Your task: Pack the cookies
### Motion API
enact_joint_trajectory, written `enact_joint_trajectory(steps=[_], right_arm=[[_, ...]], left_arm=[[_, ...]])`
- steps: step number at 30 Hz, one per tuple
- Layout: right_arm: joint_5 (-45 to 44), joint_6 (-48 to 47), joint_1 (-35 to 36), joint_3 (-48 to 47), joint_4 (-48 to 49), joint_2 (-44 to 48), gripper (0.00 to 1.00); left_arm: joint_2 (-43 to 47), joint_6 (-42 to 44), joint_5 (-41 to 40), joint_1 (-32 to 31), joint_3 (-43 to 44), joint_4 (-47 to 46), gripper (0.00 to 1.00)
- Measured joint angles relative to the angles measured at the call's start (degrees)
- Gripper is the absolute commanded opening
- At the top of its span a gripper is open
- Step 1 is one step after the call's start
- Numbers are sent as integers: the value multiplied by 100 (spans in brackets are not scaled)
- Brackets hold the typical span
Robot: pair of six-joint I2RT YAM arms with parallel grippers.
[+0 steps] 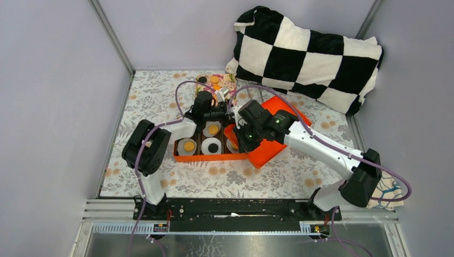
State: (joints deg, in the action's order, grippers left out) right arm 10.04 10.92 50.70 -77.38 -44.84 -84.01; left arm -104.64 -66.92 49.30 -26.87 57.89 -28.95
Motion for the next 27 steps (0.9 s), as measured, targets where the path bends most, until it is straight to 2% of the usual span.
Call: enact_joint_trajectory(steps=[5,7,11,14,16,21,27], right_arm=[[-94,-61,2,-46,-37,-7,0],[-140,-70,9,-48,-70,-7,1],[-404,-118,74,-157,-184,-7,22],[-1040,-208,256,-393,-273,-7,46],[-1569,-284,437,-597,-295,0,52],[-2767,-428,1126,-815,-350,31,56],[-4133,-400,1812,-739,-503,-354,52]], left_arm=[[-2,164,-26,-4,7,83,0],[-2,256,-72,-4,7,299,0],[-2,476,-188,-4,125,925,0],[-2,726,-299,-7,387,1534,0],[-28,870,-387,-7,608,1899,0],[-378,1075,-503,-2,1578,2811,0],[-662,1207,-595,68,2444,3567,0]])
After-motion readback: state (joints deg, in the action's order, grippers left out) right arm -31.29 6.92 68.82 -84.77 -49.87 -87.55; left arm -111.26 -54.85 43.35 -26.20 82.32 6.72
